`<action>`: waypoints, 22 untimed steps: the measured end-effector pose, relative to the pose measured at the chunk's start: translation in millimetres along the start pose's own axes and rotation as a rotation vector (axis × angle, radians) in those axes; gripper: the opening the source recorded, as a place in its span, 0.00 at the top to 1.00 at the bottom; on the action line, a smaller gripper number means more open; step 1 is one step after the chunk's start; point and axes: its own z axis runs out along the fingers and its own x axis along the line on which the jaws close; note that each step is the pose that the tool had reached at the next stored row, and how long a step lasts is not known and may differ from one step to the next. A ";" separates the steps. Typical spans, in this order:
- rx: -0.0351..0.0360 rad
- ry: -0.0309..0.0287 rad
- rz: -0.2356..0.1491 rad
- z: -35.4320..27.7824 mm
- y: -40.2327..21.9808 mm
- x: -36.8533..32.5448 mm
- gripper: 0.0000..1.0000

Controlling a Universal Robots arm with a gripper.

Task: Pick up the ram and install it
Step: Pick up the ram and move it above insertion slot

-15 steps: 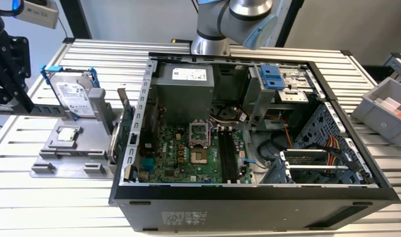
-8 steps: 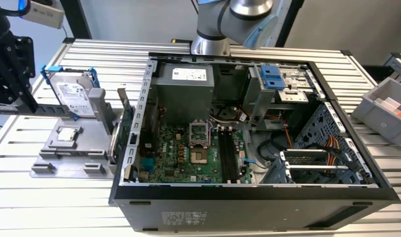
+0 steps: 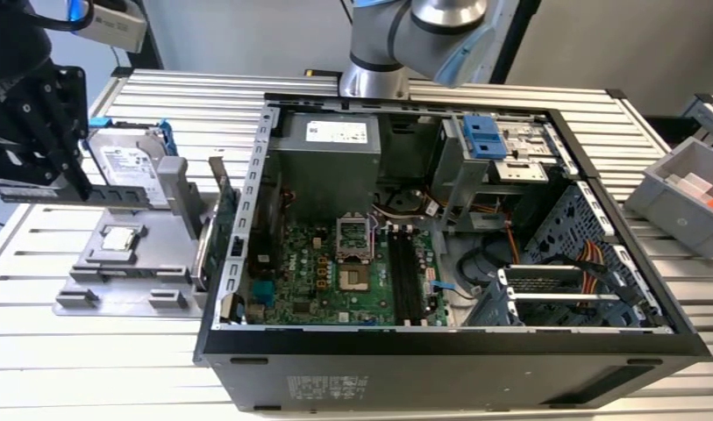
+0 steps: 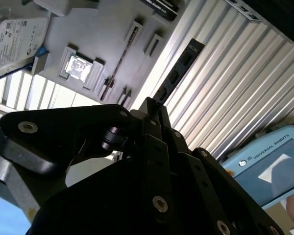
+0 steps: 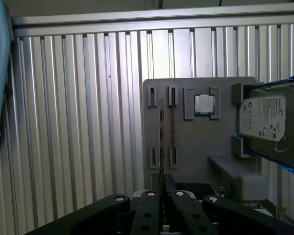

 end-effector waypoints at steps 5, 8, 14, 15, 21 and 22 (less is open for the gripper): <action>0.0001 -0.0001 0.000 0.0 -9.8 -0.6 1.00; 0.0001 -0.0001 0.000 0.0 -15.8 -0.9 1.00; 0.0000 0.0001 0.000 -0.1 -27.0 -1.6 1.00; 0.0001 -0.0001 0.000 -0.1 -29.1 -1.7 1.00; 0.0001 0.0000 0.000 -0.1 -40.8 -2.4 1.00; 0.0001 -0.0001 0.000 -0.1 -42.6 -2.5 1.00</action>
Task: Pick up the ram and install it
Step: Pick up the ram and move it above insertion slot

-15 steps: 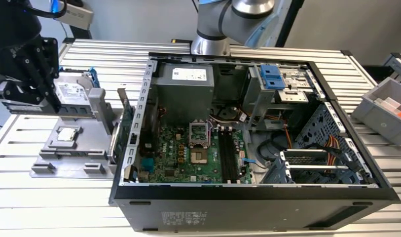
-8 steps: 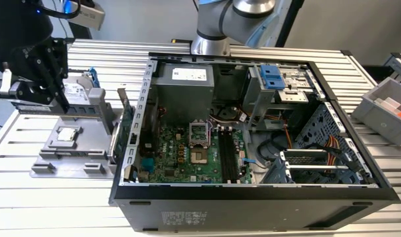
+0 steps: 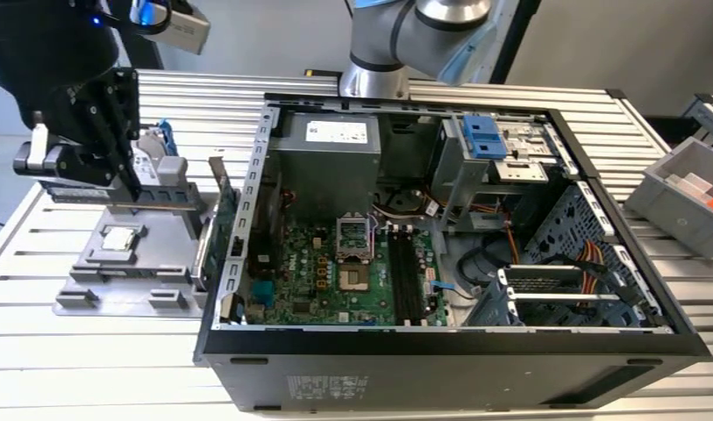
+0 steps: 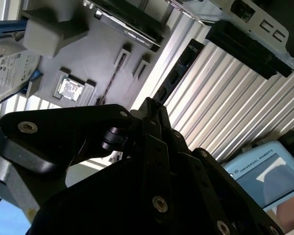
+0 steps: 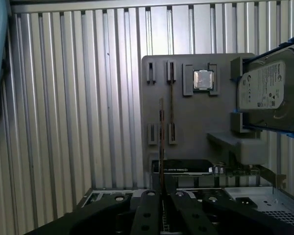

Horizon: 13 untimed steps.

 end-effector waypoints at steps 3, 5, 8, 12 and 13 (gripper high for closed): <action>0.0000 0.0001 0.000 0.0 -5.4 -0.3 1.00; 0.0000 0.0001 0.000 0.0 -8.9 -0.5 1.00; 0.0000 0.0001 0.000 -0.1 -13.8 -0.8 1.00; 0.0000 0.0000 0.000 -0.1 -20.5 -1.2 1.00; 0.0000 0.0000 0.000 -0.1 -22.3 -1.3 1.00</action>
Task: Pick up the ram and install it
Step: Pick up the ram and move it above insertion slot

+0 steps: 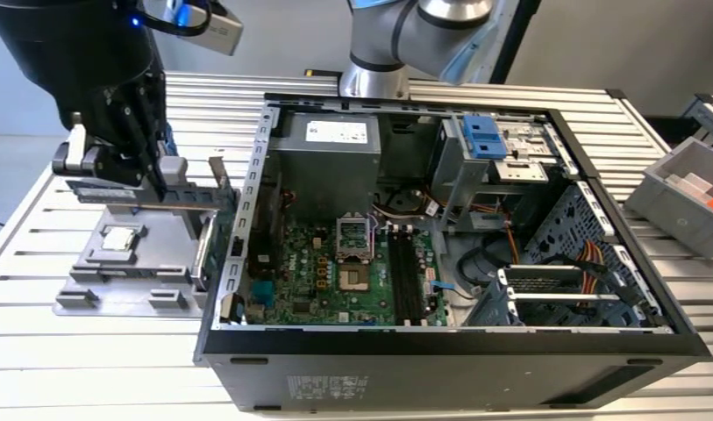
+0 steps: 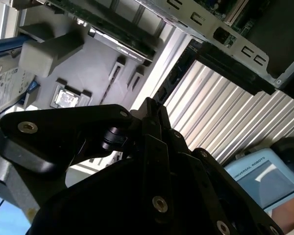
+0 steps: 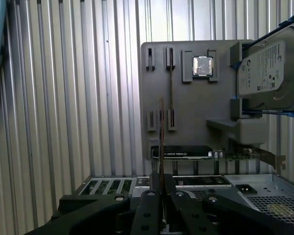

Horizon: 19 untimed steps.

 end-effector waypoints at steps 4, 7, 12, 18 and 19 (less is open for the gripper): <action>0.0000 0.0000 0.000 0.0 -6.9 -0.4 1.00; 0.0000 0.0000 0.000 -0.1 -12.4 -0.7 1.00; 0.0000 0.0000 -0.008 -0.1 -20.6 -1.2 1.00; 0.0001 0.0001 -0.010 -0.1 -27.1 -1.6 1.00; 0.0001 0.0001 -0.010 -0.1 -28.5 -1.7 1.00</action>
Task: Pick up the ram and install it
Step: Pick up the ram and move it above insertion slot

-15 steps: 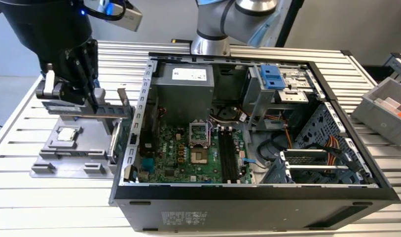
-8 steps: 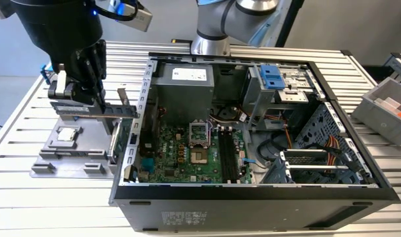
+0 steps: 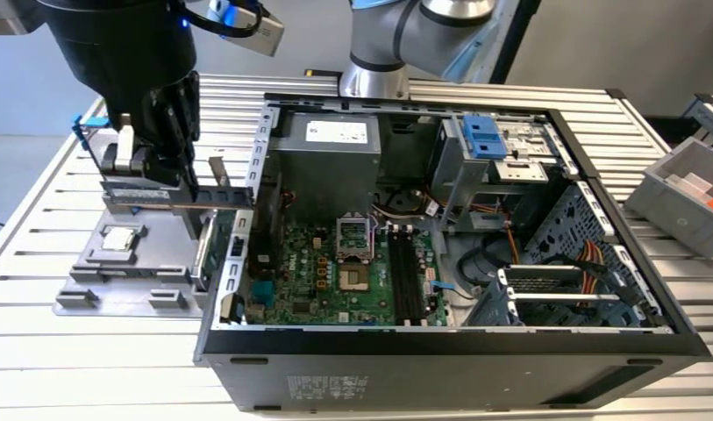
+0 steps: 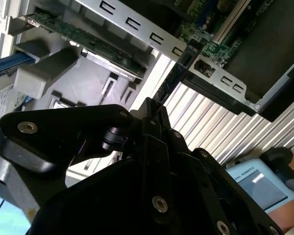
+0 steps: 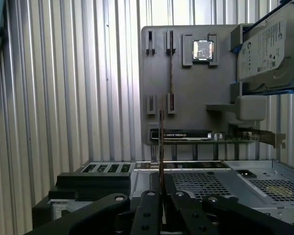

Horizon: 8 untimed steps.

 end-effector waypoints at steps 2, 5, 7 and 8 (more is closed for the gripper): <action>0.0000 -0.0001 0.000 0.0 -3.0 -0.2 1.00; 0.0001 -0.0001 -0.001 0.0 -8.3 -0.4 1.00; 0.0001 -0.0001 -0.001 0.0 -12.1 -0.6 1.00; 0.0000 -0.0001 -0.001 0.0 -13.9 -0.7 1.00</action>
